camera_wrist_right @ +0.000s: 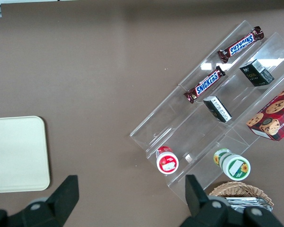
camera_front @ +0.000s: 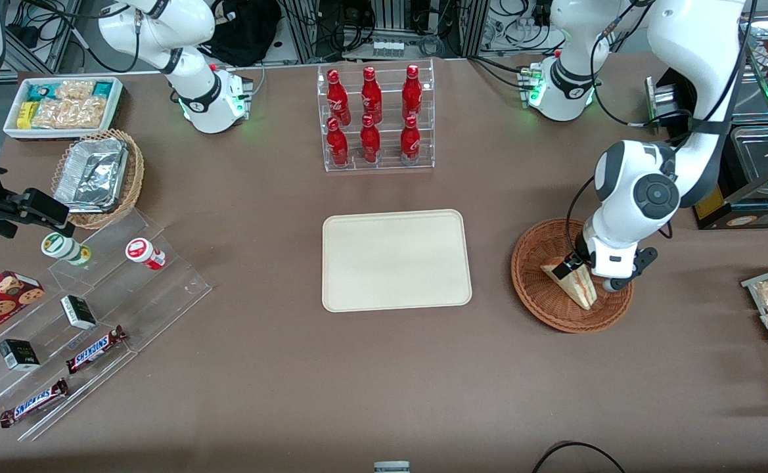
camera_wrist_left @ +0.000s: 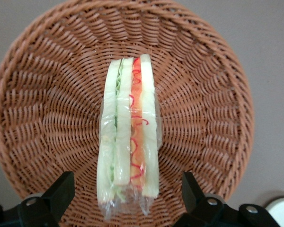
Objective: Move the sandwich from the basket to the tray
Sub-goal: 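Move the left gripper down over the wrapped sandwich in the wicker basket, then close the left gripper on the sandwich and lift it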
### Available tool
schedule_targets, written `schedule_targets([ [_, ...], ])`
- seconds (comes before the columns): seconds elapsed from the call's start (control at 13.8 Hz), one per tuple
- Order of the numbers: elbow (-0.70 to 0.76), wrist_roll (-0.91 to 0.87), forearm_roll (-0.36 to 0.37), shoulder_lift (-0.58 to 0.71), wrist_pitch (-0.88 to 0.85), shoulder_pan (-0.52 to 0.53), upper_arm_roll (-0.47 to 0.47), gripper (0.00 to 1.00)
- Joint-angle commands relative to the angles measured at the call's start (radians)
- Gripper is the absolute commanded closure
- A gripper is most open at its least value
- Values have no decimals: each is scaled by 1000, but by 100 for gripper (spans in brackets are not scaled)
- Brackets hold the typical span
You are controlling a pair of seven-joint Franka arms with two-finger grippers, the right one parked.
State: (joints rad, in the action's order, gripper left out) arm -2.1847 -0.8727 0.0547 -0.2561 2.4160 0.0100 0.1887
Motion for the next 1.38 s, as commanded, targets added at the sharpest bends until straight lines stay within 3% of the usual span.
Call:
schedule_targets([
  [0.0,-7,-19,11,-35,58,11,-2,0],
  [0.15,5,-12,8,-58,66,13,-2,6],
  [0.29,23,-8,8,-69,60,13,-2,88],
  [0.36,35,-5,13,-74,55,15,-2,94],
  [0.58,63,29,14,-43,-6,15,-3,94],
  [0.87,286,66,16,-32,-304,-5,9,94],
  [1.16,578,37,1,-100,-570,-145,26,94],
  [1.31,623,11,7,-135,-591,-230,26,94],
])
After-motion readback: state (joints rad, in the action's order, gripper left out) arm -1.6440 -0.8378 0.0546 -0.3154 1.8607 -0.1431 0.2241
